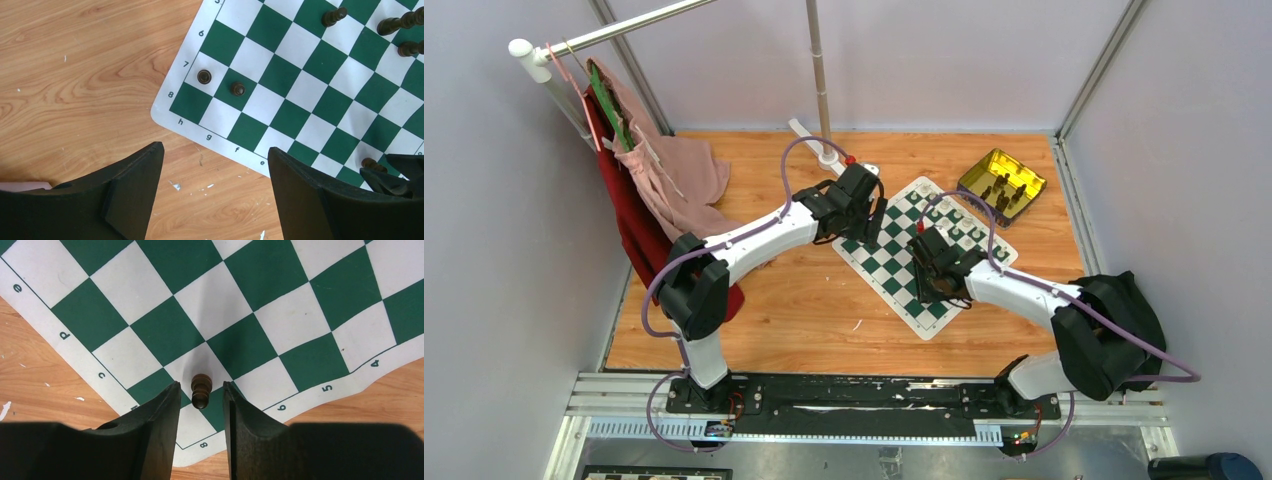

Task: Set up the chess pieces on the board
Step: Place the chess piece on the chessboard, then pick up the chess piece from the chessboard.

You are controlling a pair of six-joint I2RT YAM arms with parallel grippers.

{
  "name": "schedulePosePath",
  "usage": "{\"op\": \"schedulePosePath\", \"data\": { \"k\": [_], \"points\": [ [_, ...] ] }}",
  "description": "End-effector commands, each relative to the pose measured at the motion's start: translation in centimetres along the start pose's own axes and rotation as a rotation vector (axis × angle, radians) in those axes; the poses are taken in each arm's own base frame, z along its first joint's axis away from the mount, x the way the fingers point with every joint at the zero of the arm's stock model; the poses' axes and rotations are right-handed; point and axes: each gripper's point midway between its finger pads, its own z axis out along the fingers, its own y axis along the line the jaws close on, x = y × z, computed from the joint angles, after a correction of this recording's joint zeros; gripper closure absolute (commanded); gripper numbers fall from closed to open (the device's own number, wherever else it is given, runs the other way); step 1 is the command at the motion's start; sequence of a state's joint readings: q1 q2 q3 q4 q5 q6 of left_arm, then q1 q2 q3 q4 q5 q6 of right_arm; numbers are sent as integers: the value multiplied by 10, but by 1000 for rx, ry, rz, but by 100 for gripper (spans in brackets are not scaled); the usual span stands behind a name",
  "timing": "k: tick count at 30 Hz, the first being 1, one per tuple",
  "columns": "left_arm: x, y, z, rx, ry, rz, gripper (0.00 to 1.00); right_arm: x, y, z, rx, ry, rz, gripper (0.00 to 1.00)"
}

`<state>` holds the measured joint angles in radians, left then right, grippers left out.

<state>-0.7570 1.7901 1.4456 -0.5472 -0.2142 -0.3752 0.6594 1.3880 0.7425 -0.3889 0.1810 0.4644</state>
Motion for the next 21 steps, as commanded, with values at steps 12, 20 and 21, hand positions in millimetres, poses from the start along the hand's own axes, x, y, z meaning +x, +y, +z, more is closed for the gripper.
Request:
{"op": "schedulePosePath", "data": {
  "k": [12, 20, 21],
  "points": [
    [-35, -37, -12, 81, -65, 45, 20, -55, -9, -54, 38, -149, -12, 53],
    [-44, -79, 19, 187, -38, 129, 23, -76, -55, -64, 132, -210, 116, 54],
    [-44, -82, 25, 191, -30, 136, 23, -78, -62, -64, 141, -214, 135, 54]
  ]
}}
